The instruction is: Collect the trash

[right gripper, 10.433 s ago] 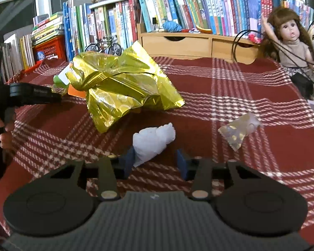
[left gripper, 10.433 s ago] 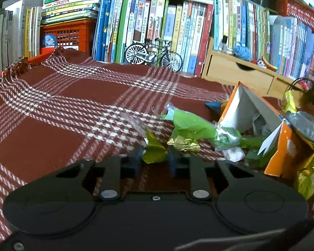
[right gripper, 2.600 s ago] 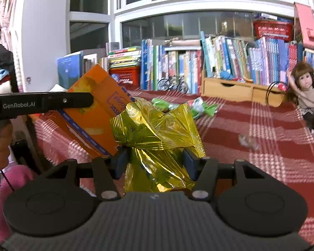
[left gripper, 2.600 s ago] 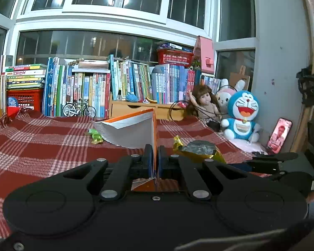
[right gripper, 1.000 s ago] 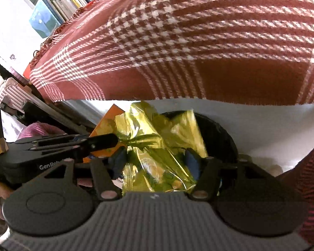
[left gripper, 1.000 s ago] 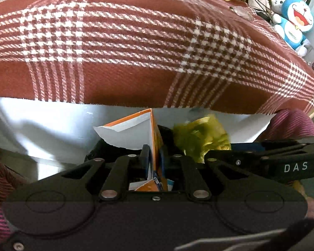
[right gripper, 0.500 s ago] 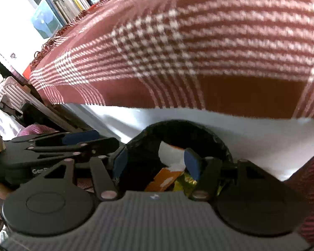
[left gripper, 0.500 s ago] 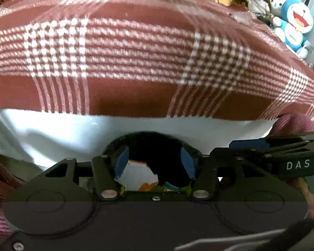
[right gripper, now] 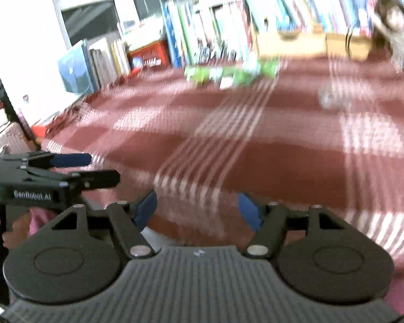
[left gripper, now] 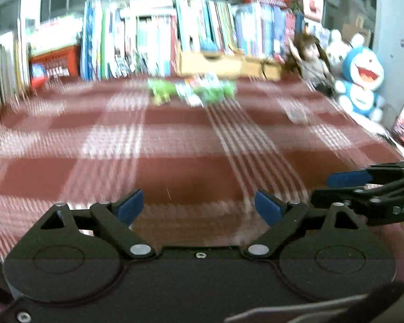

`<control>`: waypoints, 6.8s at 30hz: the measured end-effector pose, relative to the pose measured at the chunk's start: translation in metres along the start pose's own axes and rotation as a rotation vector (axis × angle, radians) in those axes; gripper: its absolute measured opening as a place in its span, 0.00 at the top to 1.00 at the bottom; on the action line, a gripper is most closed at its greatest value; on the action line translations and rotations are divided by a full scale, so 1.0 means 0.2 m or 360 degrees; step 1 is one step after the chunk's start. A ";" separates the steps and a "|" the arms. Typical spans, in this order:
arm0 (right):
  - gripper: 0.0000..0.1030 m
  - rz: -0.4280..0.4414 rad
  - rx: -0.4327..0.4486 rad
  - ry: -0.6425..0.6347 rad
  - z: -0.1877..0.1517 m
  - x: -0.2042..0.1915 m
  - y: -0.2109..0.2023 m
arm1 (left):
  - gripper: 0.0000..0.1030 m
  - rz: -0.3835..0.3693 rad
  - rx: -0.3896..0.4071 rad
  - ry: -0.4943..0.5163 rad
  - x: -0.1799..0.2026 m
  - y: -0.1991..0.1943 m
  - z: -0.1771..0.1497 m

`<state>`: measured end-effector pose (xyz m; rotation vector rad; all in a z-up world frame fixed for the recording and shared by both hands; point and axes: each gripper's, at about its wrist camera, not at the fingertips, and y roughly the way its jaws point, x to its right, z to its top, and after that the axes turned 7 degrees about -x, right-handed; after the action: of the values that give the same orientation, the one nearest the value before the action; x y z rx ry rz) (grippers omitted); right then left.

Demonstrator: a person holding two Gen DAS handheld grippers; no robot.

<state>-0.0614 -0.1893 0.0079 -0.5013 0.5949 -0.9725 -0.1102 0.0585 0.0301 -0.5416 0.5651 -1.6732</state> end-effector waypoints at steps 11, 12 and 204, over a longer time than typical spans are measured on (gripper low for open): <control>0.20 -0.0379 0.0215 0.0010 0.33 0.23 0.02 | 0.10 0.0077 0.0202 -0.0093 -0.11 0.26 0.49; 0.20 -0.0413 0.0215 0.0020 0.34 0.25 0.03 | 0.09 0.0077 0.0217 -0.0086 -0.12 0.28 0.51; 0.68 0.0062 -0.0699 0.0145 -0.52 -0.05 0.55 | 0.65 0.0046 -0.0964 -0.0450 0.05 0.58 -0.76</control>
<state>-0.0677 -0.1419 -0.1355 -0.8337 0.9050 -0.8306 -0.1201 0.0425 -0.1614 -1.1792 0.8663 -1.3503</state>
